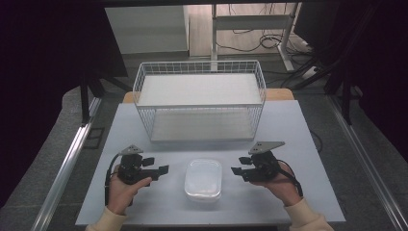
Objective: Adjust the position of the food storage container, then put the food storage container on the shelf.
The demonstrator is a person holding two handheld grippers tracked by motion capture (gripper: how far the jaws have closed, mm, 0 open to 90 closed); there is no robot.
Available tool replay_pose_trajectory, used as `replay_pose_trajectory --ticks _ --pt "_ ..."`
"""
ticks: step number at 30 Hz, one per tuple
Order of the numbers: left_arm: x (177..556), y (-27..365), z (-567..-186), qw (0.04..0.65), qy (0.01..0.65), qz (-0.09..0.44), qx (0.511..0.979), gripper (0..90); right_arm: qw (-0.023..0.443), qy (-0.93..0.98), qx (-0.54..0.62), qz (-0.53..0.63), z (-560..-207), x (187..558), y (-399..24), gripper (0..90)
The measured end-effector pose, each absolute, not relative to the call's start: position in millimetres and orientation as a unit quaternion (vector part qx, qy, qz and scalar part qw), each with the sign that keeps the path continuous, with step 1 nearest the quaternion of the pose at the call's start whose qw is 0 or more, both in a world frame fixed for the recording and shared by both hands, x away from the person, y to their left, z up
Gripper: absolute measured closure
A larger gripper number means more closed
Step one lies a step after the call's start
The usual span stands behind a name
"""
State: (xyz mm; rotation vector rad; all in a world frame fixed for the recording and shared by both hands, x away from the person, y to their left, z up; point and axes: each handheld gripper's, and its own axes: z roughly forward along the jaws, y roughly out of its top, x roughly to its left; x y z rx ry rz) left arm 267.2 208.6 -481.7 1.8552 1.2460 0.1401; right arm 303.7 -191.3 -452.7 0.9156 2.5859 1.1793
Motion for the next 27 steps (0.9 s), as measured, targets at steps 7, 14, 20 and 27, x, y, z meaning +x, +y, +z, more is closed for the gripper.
replay_pose_trajectory --ticks 7,14,20,27 --pt "262 206 -476 0.457 0.501 0.064 0.732 24.6 0.05 0.838 0.349 0.417 -456 301 -196 28.9" --pt "259 196 -468 0.47 0.489 0.037 0.734 23.8 0.02 0.83 0.359 0.426 -461 295 -188 20.1" --pt "266 191 -470 0.478 0.498 0.014 0.723 24.2 0.006 0.822 0.363 0.438 -465 292 -181 20.3" --pt "278 183 -472 0.475 0.514 -0.026 0.713 25.2 0.001 0.804 0.39 0.448 -466 293 -176 23.6"
